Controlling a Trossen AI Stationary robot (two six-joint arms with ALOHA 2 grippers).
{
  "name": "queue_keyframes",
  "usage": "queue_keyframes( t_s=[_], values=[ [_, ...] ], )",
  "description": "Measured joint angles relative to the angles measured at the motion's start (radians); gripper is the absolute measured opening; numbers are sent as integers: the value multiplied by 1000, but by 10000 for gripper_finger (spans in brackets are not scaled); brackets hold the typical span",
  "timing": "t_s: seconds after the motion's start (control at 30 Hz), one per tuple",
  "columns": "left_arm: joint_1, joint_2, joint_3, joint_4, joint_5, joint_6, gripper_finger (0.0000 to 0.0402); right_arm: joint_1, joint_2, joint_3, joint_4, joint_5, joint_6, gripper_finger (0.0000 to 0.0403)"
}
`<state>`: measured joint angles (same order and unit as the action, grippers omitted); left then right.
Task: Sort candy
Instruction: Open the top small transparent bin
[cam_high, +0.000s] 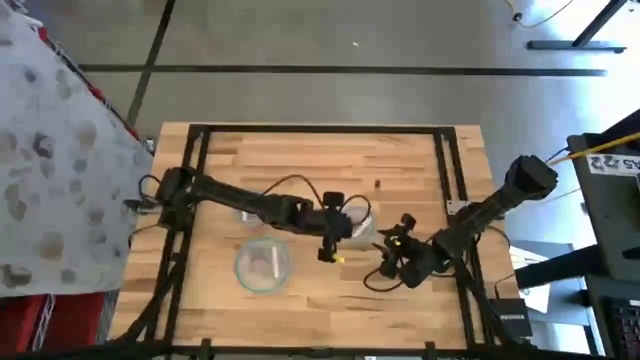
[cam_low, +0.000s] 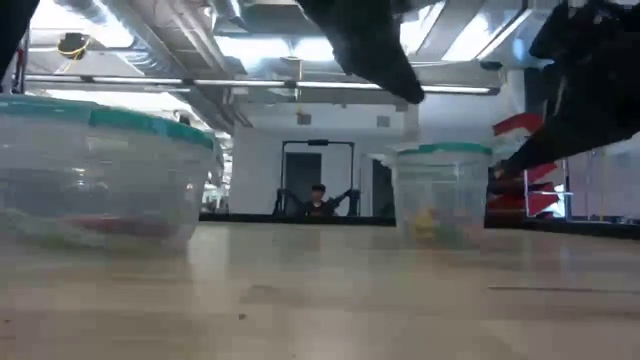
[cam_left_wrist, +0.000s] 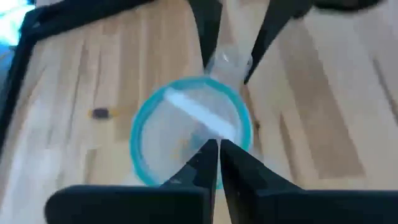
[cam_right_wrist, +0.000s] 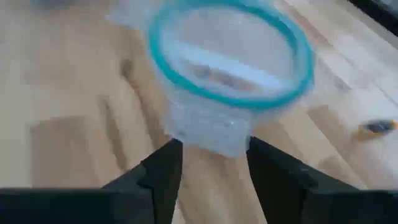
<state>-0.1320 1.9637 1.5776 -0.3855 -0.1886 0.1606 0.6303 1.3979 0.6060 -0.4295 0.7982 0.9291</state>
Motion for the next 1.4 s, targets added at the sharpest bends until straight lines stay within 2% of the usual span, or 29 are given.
queue_keyframes(
  t_s=[0.1, 0.2, 0.3, 0.43, 0.5, 0.6, 0.8, 0.87, 0.97, 1.13, 1.23, 1.4],
  values=[
    [16, 27, 0, -3, 67, -15, 3, -41, 0, 0, -125, 25, 96, 165],
    [16, 51, 0, -15, 85, -16, 3, -100, 0, 0, -177, 50, 133, 165],
    [15, 67, 2, -12, 85, -16, 3, -145, 0, 0, -86, 49, 22, 165],
    [8, 70, 2, -29, 63, -8, 3, -154, 0, -2, 66, -65, -163, 165],
    [2, 65, 1, -31, 37, 7, 3, -138, 1, 2, 138, -151, -180, 165],
    [-3, 51, 0, -56, -24, 28, 3, -91, 0, 2, 192, -223, -182, 165],
    [-12, 39, 4, -113, -95, 37, 3, 9, 0, 2, 287, -251, -176, 165],
    [-16, 38, 5, -114, -106, 37, 3, 28, 0, 3, 266, -233, -148, 165],
    [-23, 38, 5, -97, -111, 44, 3, 20, -3, 3, 127, -132, -30, 165],
    [-26, 37, 5, -91, -111, 49, 3, -90, -21, 3, -131, 32, 119, 165],
    [-23, 37, 5, -103, -105, 48, 3, -197, -21, 3, -128, 29, 23, 165],
    [-18, 37, 5, -103, -102, 45, 3, -339, -21, 3, 66, -126, -309, 165]
  ],
)
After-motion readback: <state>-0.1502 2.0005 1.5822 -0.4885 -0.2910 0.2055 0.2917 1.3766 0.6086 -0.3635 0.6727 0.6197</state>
